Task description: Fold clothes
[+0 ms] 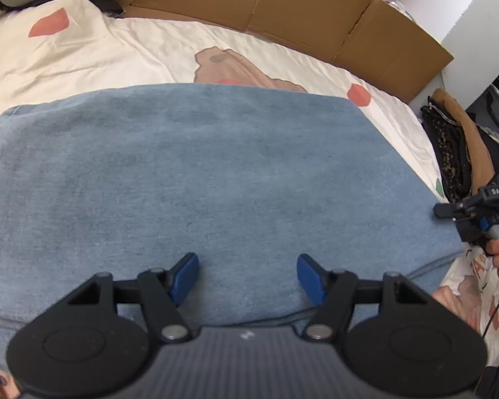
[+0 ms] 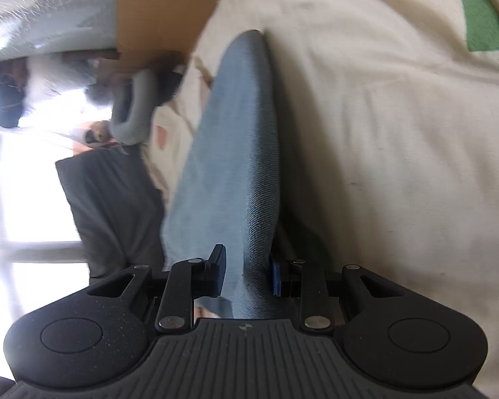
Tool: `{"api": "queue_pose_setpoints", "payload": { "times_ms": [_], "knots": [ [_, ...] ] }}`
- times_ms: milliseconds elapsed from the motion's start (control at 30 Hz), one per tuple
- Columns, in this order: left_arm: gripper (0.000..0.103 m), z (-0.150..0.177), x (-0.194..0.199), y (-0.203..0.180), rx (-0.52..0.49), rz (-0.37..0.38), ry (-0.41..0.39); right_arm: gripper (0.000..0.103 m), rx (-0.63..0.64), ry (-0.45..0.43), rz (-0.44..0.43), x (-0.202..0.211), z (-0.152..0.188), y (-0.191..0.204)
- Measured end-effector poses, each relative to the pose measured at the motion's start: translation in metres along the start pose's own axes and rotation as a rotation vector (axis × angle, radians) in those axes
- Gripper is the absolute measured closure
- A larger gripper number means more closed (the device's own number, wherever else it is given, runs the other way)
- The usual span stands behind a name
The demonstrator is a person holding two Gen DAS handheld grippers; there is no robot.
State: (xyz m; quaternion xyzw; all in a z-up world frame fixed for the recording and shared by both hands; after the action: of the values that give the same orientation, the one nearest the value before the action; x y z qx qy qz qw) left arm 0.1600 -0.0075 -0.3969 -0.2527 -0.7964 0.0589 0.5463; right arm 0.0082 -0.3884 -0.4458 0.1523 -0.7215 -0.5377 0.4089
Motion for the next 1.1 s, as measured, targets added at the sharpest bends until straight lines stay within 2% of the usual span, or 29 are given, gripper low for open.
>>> {"api": "queue_pose_setpoints", "payload": {
  "times_ms": [200,300,367,467,533,767,967,1100],
  "knots": [
    [0.043,0.0,-0.001,-0.003,-0.008,0.006,0.004,0.075,-0.019,0.001,0.048,-0.015,0.0,-0.013],
    [0.053,0.0,-0.002,-0.006,-0.022,0.005,0.0,0.08,-0.007,-0.012,0.091,-0.022,-0.002,-0.015],
    [0.067,0.0,-0.003,-0.007,-0.024,0.008,0.0,0.093,0.023,-0.009,0.112,-0.025,-0.003,-0.01],
    [0.085,0.005,-0.004,-0.01,-0.045,0.002,0.016,0.096,0.055,-0.01,0.135,-0.023,-0.005,0.0],
    [0.09,0.008,-0.005,-0.012,-0.06,-0.002,0.027,0.096,0.068,-0.021,0.14,-0.02,-0.006,0.01],
    [0.099,0.033,-0.008,-0.003,0.001,-0.006,0.046,0.096,0.12,-0.038,0.114,-0.016,-0.013,0.045],
    [0.101,0.047,-0.007,0.001,0.048,-0.001,0.07,0.096,0.113,-0.043,0.117,-0.016,-0.014,0.046],
    [0.101,0.058,-0.002,-0.003,0.038,-0.002,0.085,0.096,0.096,-0.054,0.122,-0.015,-0.013,0.044]
  ]
}}
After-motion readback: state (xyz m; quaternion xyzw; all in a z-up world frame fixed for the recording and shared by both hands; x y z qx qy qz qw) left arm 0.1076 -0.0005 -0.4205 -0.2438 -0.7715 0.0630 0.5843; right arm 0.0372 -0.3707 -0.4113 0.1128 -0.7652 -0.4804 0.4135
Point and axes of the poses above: each gripper's, at about its wrist camera, not at the fingertips, and x roughly against the way its jaws point, y to its left, z to its underside, the point moved 7 cm from there along -x, roughly the way its jaws point, and after that the axes turned 9 degrees about x, right-handed, at the moved point
